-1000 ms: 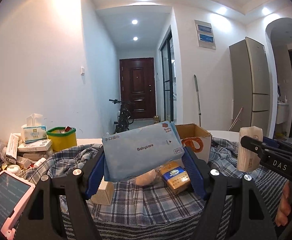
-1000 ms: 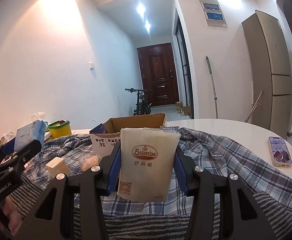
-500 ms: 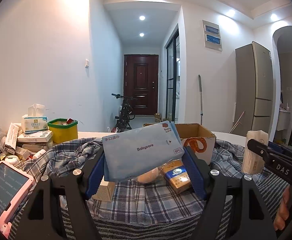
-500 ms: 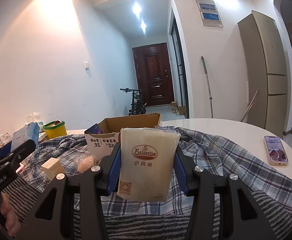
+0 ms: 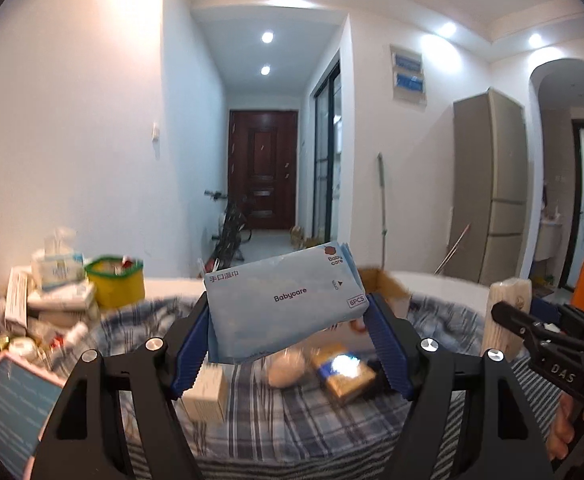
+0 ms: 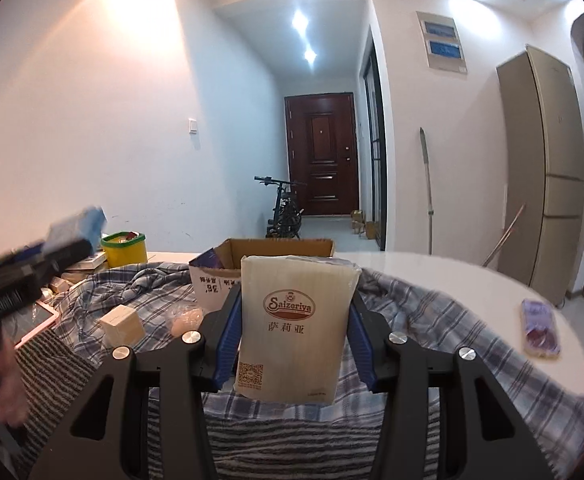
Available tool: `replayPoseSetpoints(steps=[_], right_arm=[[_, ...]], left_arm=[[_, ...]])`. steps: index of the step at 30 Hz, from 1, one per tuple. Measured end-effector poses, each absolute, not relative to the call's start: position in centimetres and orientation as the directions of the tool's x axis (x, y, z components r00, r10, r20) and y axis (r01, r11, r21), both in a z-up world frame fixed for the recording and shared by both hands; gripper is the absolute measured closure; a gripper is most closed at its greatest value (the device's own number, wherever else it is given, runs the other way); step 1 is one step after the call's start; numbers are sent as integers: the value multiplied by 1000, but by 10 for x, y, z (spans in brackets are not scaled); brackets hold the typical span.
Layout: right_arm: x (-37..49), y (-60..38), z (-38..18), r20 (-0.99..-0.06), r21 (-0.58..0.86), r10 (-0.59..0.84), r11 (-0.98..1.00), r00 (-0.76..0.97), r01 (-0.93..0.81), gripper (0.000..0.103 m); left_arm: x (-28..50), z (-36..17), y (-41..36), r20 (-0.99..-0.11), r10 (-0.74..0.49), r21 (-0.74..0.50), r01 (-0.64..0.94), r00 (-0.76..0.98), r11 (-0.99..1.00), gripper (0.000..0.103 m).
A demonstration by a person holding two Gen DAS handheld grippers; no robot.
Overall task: Organize objects
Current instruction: 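Lift the wipes pack and napkin pack up with both grippers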
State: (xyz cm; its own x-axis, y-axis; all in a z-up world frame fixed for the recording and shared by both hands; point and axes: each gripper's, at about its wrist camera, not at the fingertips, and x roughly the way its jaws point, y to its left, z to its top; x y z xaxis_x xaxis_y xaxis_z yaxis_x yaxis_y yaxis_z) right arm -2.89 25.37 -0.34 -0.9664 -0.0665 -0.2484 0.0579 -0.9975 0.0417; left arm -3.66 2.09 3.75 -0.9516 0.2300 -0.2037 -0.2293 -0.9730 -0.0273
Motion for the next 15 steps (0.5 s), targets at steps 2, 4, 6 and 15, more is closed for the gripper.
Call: replayPoseSetpoints(steps=[2,4,6,15], right_arm=[[-25,261,14,-235,58,-91,-995,-968,80,56],[-20,265,33,-203,52,-107,-994,-973,98,56],[-14,264,56,-147,16,-105,-995,-984,103,56],[-20,237,178,95,-34,-151,-988,-984,148,56]], left_arm=[[-30,57,16,-174,280,-28,-279,-944,-960,27],[-25,75,12,-145,293,-26,-292,-945,-956,27],[-23,95,9,-109,292,-11,-293,-950,-956,27],[-20,192,24,86,278,-4,-279,-957,-960,27]])
